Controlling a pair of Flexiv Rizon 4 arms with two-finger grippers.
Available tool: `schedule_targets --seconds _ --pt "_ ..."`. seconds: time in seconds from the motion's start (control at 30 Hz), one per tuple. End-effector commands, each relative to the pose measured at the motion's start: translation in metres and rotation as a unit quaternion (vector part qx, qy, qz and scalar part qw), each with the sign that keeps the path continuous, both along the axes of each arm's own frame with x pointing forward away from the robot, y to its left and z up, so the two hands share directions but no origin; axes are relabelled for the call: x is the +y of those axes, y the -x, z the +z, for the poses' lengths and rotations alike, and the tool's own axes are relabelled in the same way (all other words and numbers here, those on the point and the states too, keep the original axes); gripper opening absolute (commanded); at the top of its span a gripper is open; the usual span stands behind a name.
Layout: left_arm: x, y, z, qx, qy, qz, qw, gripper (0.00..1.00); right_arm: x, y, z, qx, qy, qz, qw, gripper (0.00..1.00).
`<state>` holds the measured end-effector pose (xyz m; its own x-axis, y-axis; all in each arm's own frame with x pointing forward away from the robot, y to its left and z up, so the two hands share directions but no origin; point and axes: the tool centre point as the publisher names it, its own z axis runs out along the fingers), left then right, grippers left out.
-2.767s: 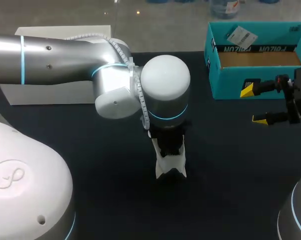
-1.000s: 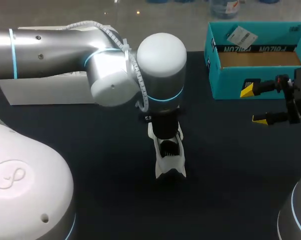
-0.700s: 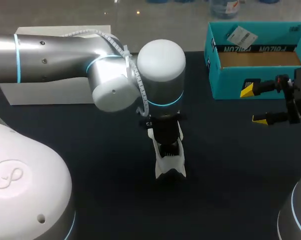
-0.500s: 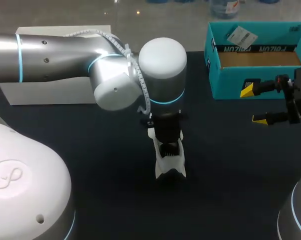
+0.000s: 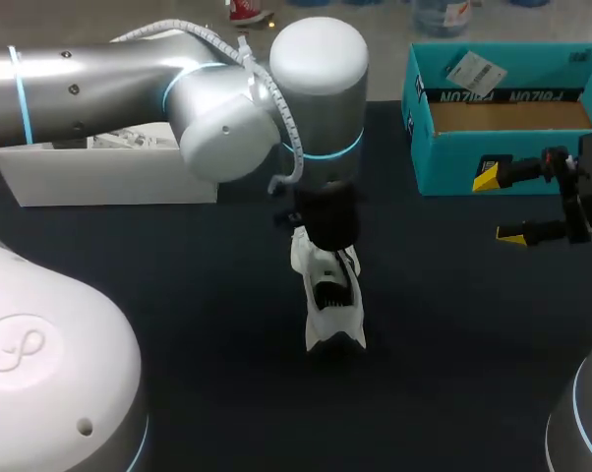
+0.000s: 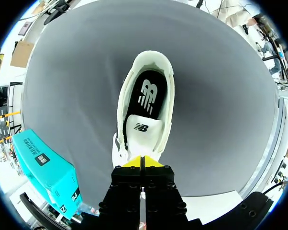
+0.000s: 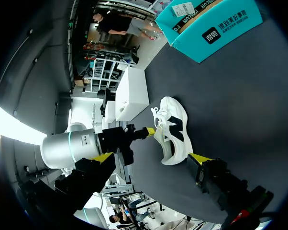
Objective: Take the shoe out of the shoebox, open the shoe tongue, remove and reinsert the insole, then place the shoe into the shoebox
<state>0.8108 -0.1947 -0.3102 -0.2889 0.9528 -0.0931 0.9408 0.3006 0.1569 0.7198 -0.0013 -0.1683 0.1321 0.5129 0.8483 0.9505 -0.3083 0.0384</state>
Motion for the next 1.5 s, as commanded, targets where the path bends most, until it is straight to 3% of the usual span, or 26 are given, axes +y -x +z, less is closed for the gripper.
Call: schedule_targets --seconds 0.03,0.23,0.33,0.4,0.47,0.97,1.17,1.23,1.33,1.5 --pt "0.006 -0.001 0.001 0.002 0.005 -0.002 1.0 0.0 0.001 0.001 0.0 0.001 0.001 -0.001 1.0 1.0" --pt "0.006 -0.001 0.001 0.002 0.005 -0.002 1.0 0.0 0.001 0.001 0.0 0.001 0.001 -0.001 1.0 1.0" --pt "0.009 0.008 0.018 -0.015 -0.023 0.177 0.984 0.0 0.001 0.001 0.0 0.001 0.001 -0.001 1.0 1.0" --pt "0.016 0.013 0.028 -0.004 -0.027 0.344 0.939 0.0 0.001 0.001 0.0 0.001 0.001 -0.001 1.0 1.0" --pt "0.022 0.025 0.032 -0.054 -0.091 0.511 0.853 0.0 0.001 0.001 0.0 0.001 0.001 -0.001 1.0 1.0" --pt "0.022 0.025 0.032 -0.054 -0.091 0.511 0.853 0.0 0.001 0.001 0.0 0.001 0.001 -0.001 1.0 1.0" --pt "0.024 0.03 0.038 0.023 -0.046 0.678 0.734 0.0 0.001 0.001 0.0 0.001 0.001 -0.001 1.0 1.0" --pt "0.023 0.034 0.039 0.041 -0.037 0.702 0.71 0.0 0.001 0.001 0.0 0.001 0.001 -0.001 1.0 1.0" --pt "0.02 0.04 0.037 0.041 -0.027 0.722 0.69 0.0 0.001 0.001 0.0 0.001 0.001 -0.001 1.0 1.0" --pt "0.019 0.045 0.039 0.043 -0.037 0.723 0.688 0.0 0.001 0.001 0.0 0.001 0.001 -0.001 1.0 1.0"
